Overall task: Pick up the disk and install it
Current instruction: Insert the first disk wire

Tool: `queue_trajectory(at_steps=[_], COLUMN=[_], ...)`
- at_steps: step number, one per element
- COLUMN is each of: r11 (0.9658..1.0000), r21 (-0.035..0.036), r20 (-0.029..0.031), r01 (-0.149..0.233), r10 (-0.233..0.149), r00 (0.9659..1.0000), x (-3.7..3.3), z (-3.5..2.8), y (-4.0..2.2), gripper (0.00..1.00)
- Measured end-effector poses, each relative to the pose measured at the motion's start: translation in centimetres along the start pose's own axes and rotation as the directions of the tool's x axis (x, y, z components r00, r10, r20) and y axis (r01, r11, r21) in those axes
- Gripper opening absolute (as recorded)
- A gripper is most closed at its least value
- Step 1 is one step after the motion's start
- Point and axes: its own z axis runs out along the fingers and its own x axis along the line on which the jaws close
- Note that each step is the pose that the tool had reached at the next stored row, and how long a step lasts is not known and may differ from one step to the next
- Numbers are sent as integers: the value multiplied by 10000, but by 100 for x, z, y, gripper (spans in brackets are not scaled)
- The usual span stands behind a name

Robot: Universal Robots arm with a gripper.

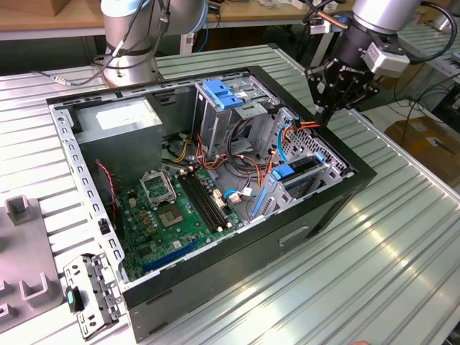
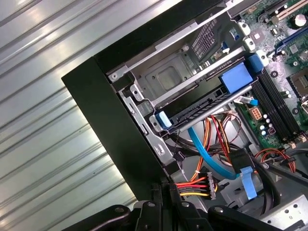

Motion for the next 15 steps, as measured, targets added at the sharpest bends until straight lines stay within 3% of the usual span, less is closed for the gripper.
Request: queue_trajectory(at_steps=[7,10,15], r11=[10000,9990,9987], r21=[-1,-4,-5], r20=[-1,0,-1], r01=[-22,-442,-513], r10=[22,442,513], r00=[10000,9990,9987], x=[-31,-32,-58], z=[0,0,-1], y=[22,22,38], gripper=[17,17,17])
